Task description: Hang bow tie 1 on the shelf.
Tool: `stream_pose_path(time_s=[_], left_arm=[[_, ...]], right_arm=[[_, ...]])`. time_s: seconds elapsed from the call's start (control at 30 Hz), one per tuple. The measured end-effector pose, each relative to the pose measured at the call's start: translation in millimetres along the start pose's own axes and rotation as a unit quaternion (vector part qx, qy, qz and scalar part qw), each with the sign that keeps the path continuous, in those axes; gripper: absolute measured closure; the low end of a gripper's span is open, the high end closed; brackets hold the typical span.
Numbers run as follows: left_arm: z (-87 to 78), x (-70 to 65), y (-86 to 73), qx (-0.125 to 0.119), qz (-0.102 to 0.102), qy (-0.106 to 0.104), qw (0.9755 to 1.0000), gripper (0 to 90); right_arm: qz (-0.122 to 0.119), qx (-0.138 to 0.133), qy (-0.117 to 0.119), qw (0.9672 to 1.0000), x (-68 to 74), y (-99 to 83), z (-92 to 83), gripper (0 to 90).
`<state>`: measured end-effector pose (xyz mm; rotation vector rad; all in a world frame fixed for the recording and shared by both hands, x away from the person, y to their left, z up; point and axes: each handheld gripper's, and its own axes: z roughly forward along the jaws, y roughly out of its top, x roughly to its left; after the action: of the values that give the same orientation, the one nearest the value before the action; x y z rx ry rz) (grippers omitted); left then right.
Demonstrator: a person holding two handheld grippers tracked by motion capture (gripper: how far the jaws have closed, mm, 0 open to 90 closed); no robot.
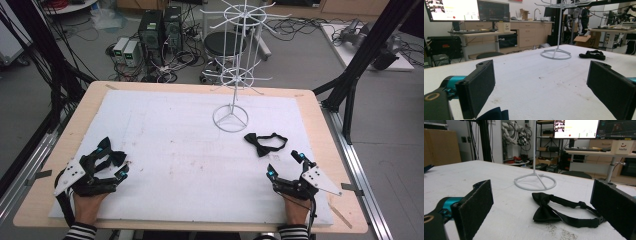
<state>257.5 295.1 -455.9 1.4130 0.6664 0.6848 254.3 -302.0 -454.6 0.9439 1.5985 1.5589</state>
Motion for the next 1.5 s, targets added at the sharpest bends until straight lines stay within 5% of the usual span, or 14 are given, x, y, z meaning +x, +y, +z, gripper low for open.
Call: stream_pose_path(time_s=[0.83,1.13,1.5], left_arm=[[4.4,7.1,11.8,0.011,-0.002,0.001,0.9999,8.5],[7.8,15.0,24.0,0.038,-0.002,-0.017,0.9991,8.5],[19.7,20.1,46.6,0.093,0.038,-0.059,0.9932,8.5]], right_arm=[[-0.003,-0.002,0.001,1.0,-0.4,-0.2,-0.4,3.7],[-0.001,0.0,-0.001,1.0,0.3,-0.2,-0.4,3.8],[-0.004,-0.002,0.0,1.0,0.2,-0.1,-0.2,3.8]])
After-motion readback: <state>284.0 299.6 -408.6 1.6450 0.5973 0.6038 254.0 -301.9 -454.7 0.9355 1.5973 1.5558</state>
